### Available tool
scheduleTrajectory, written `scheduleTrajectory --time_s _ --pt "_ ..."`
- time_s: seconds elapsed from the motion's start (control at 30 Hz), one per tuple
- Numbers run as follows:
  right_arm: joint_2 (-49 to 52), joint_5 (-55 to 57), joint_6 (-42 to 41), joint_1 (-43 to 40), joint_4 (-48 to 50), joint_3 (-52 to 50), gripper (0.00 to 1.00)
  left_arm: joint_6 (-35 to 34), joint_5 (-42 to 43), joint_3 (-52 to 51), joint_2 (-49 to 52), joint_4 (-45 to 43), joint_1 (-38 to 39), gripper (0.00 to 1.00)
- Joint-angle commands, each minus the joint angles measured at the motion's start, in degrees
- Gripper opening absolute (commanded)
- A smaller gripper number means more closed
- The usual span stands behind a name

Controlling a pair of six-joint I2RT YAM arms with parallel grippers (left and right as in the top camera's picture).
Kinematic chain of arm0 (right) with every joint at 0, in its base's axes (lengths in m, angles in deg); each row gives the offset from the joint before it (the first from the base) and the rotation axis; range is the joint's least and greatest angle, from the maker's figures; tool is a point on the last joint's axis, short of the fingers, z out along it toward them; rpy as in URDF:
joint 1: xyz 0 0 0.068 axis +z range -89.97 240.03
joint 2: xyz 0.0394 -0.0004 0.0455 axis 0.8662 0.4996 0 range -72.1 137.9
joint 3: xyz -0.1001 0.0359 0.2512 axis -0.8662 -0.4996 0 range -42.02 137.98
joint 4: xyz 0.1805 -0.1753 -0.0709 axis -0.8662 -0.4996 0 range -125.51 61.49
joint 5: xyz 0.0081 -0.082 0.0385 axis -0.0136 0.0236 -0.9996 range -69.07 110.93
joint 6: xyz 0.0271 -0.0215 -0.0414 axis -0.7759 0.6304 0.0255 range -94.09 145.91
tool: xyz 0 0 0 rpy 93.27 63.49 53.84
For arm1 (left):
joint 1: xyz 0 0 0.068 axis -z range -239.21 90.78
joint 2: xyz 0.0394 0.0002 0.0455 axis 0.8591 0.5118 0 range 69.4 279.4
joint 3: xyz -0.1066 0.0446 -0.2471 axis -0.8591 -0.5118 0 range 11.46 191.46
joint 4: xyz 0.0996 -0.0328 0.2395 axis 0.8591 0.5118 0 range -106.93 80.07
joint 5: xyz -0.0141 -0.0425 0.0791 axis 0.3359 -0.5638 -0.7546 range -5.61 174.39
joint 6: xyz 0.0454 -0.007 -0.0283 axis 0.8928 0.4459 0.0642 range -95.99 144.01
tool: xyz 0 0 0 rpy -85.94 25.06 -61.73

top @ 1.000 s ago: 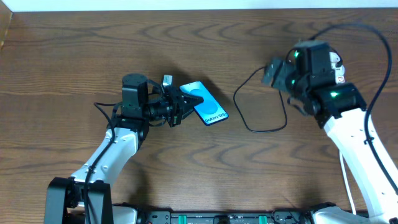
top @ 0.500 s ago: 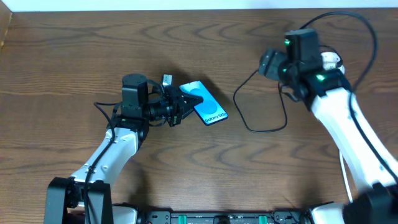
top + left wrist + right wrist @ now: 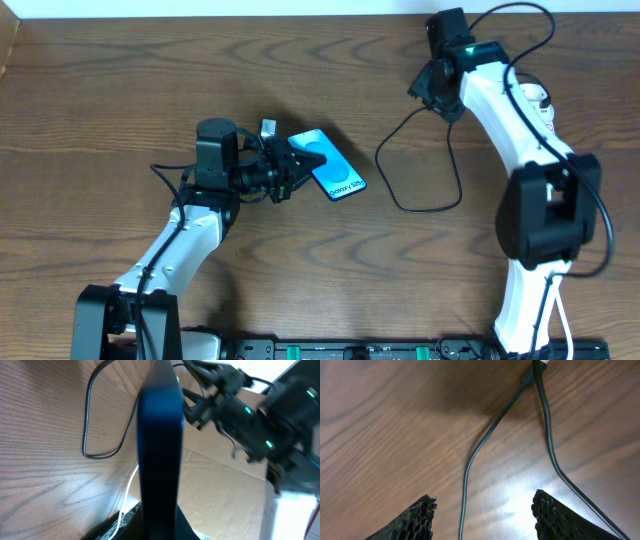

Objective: Plug charger to phone and switch on socket
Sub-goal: 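Open the right gripper, release the phone, and move right toward the cable, then lower the right gripper and grasp the black USB-C cable near its plug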

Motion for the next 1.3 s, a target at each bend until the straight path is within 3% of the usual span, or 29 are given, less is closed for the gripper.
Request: scheduleTrajectory --time_s 0.0,0.17,0.27,0.53,0.77,0.93,1.03,1.27 --pt "3.50 1.95 -5.60 -0.85 1.16 1.14 0.61 1.22 0.76 1.27 -0.33 -0.50 0.00 0.07" --pt "6.60 2.12 -5.86 -1.09 5.64 1.14 0.64 1.22 0.74 1.27 -0.33 -0.52 0.00 0.08" --pt "7.63 2.14 -8.61 -1.09 6.12 1.14 0.62 1.22 0.72 1.27 -0.33 -0.52 0.00 0.08" --pt "10.49 2.58 -9.35 -1.09 7.28 1.14 0.37 1.22 0.74 1.27 -0.33 -0.50 0.00 0.07" --pt "11.28 2.25 -1.49 -0.72 8.61 1.14 0.02 1.22 0.74 1.27 -0.33 -0.50 0.00 0.07" --pt "11.28 -3.48 12.04 0.39 6.60 1.14 0.01 1.22 0.74 1.27 -0.33 -0.52 0.00 0.07" --pt "11.28 -8.50 19.85 1.79 0.59 1.11 0.01 1.22 0.76 1.25 -0.33 -0.50 0.00 0.08" --pt "11.28 -7.63 26.27 6.91 -18.14 -2.10 0.01 1.22 0.79 1.25 -0.33 -0.50 0.00 0.08"
